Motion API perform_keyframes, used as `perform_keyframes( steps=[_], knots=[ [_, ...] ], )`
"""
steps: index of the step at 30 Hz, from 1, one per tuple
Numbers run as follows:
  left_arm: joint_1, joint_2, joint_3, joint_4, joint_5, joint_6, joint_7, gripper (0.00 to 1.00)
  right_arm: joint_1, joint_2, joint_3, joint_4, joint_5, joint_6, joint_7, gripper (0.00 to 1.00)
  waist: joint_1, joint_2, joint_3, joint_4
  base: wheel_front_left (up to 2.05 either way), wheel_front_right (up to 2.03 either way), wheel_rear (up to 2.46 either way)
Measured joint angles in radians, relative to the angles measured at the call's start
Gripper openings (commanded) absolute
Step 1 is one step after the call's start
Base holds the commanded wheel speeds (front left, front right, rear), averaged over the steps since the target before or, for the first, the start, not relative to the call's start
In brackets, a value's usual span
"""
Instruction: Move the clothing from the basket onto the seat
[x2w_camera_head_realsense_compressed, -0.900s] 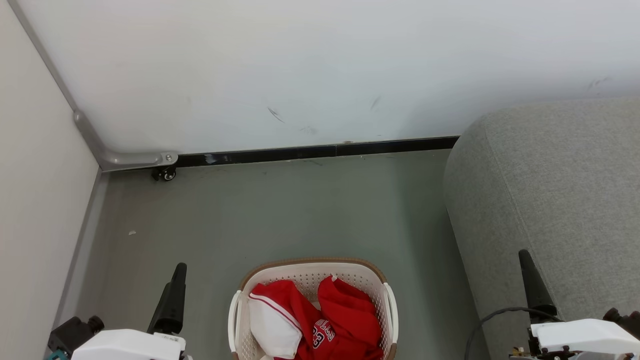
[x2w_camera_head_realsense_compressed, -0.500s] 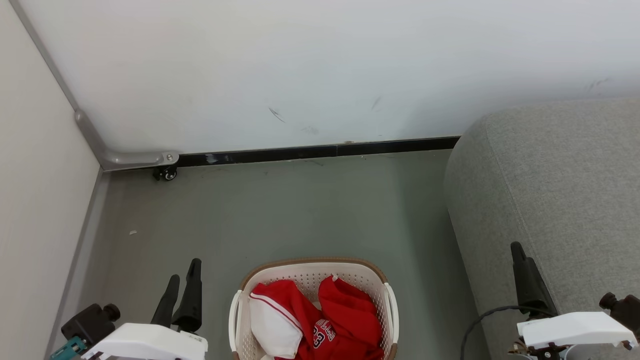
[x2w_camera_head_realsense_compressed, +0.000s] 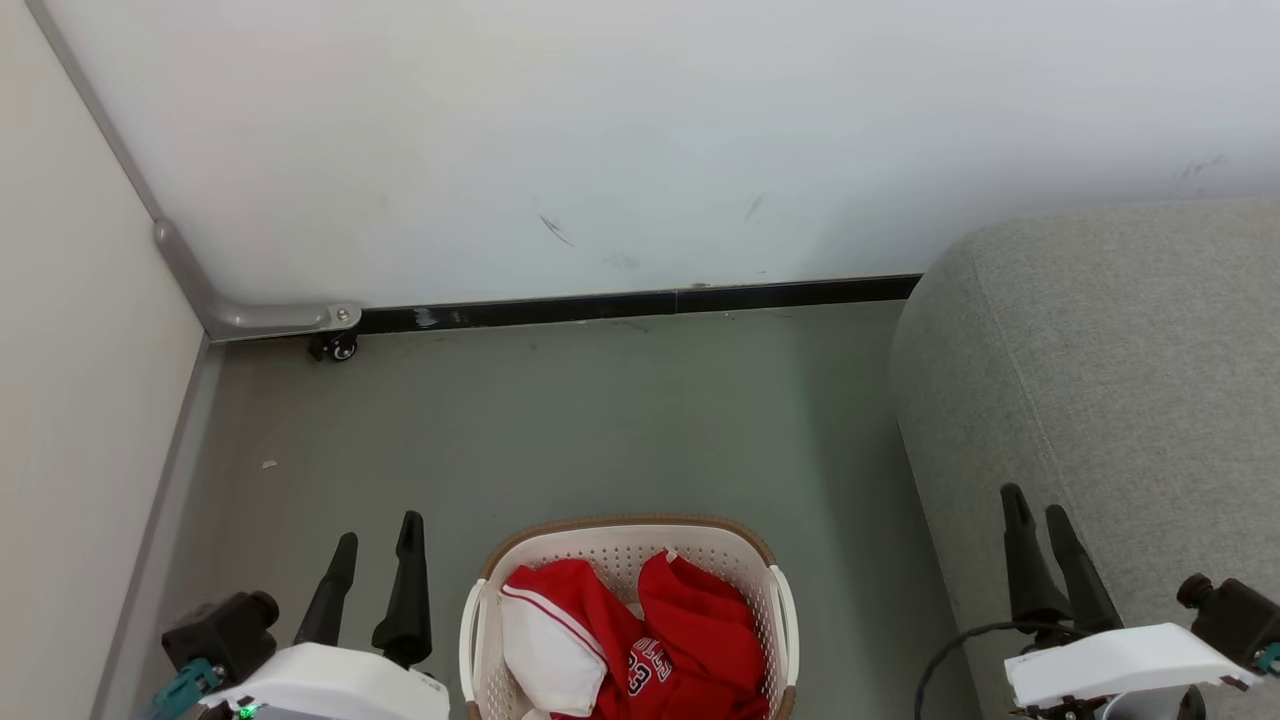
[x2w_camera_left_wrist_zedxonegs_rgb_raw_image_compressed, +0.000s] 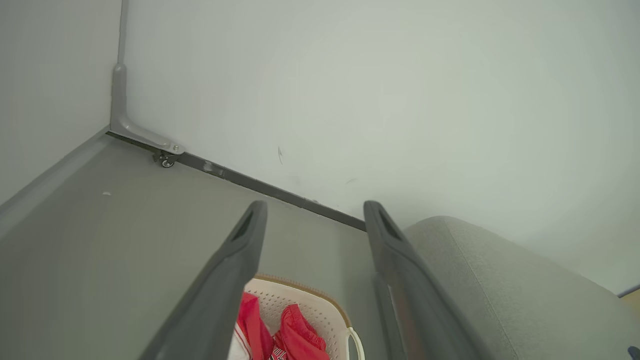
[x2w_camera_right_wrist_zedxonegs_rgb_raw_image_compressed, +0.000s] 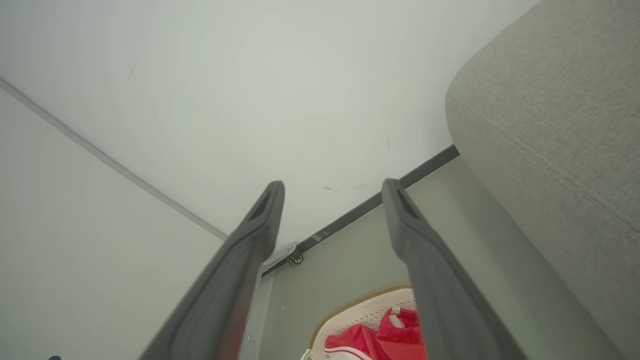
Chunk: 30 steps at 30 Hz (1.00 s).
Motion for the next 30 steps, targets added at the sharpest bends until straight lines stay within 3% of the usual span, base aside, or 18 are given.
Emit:
perform_keyframes(
  steps=[14, 30],
  knots=[
    [0.005, 0.016, -0.058, -0.017, 0.238, 0.061, -0.051, 1.0, 0.004, 0.006, 0.025, 0.0, -0.238, 0.0, -0.027, 1.0, -0.0025, 0.0, -0.005, 0.004, 0.0, 0.0, 0.0],
    [0.019, 0.03, -0.11, -0.012, 0.451, 0.095, -0.106, 1.0, 0.006, 0.011, 0.03, 0.0, -0.48, 0.0, -0.049, 1.0, -0.003, 0.0, -0.006, 0.005, 0.0, 0.0, 0.0]
  ],
)
